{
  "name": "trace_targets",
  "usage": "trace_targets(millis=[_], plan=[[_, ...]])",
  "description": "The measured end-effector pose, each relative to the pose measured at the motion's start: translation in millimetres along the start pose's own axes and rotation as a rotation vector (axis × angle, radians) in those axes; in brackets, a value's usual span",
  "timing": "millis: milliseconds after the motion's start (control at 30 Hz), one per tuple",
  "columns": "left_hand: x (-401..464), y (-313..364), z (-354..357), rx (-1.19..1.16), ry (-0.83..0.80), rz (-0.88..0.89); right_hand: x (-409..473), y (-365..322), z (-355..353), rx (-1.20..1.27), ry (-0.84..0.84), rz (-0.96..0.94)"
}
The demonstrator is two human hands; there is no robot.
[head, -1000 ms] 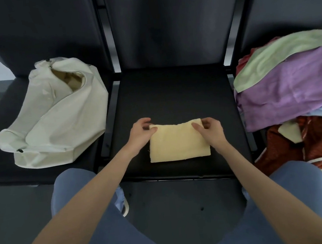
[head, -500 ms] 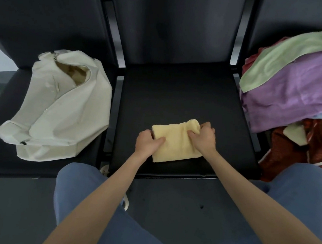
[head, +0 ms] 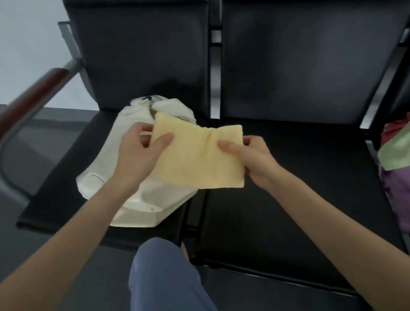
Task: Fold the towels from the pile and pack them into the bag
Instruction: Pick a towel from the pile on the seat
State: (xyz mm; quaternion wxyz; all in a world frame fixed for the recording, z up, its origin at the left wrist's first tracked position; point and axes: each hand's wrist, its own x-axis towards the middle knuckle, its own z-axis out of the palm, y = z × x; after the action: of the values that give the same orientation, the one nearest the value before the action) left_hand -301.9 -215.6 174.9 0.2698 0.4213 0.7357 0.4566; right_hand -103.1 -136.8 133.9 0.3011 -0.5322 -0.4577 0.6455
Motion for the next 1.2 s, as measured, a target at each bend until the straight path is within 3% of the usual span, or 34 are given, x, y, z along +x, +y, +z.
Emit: trace_targets(millis=[67, 167, 233, 300, 433, 533, 600, 667, 767, 833, 900, 1000, 1200], plan=[[17.3, -2.6, -26.3, -0.056, 0.060, -0.028, 14.6, -14.9, 22.8, -0.086, -0.100, -0.051], [41.1, -11.8, -52.6, -0.132, 0.110, -0.070, 33.8, -43.3, 50.1, -0.452, -0.391, -0.111], [56.4, -18.3, -63.3, -0.130, 0.102, -0.081, 45.0, -63.6, 65.4, -0.636, -0.609, -0.073], [71.8, -23.7, -70.8, -0.110, 0.052, -0.088, 57.6, -79.3, 82.0, -0.712, -0.696, -0.049], [100.5, -29.1, -78.1, -0.126, -0.028, -0.086, 74.4, -92.7, 123.8, -0.794, -0.657, -0.107], [121.0, -29.2, -83.2, -0.149, -0.036, -0.081, 81.8, -89.7, 150.5, -0.893, -0.442, -0.192], [134.8, -31.3, -88.5, -0.159, -0.065, -0.075, 91.0, -83.3, 160.2, -0.850, -0.382, -0.218], [147.9, -35.6, -91.2, -0.135, -0.075, -0.056, 101.2, -77.4, 161.5, -0.741, -0.451, -0.178], [167.9, -58.6, -88.8, -0.148, 0.017, -0.104, 108.6, -75.7, 155.3, -0.601, -0.413, -0.130], [176.5, -89.9, -84.8, -0.034, -0.013, -0.185, 113.0, -75.6, 150.7, -0.620, -0.294, -0.129], [178.1, -126.9, -76.7, 0.232, -0.172, -0.222, 113.4, -74.6, 146.7, -0.716, -0.209, -0.137], [173.5, -160.4, -56.9, 0.565, -0.334, -0.162, 114.7, -70.5, 138.6, -0.987, -0.150, -0.176], [189.5, -171.5, -16.5, 0.627, -0.265, -0.078, 119.1, -60.3, 128.9, -1.127, -0.158, -0.105]])
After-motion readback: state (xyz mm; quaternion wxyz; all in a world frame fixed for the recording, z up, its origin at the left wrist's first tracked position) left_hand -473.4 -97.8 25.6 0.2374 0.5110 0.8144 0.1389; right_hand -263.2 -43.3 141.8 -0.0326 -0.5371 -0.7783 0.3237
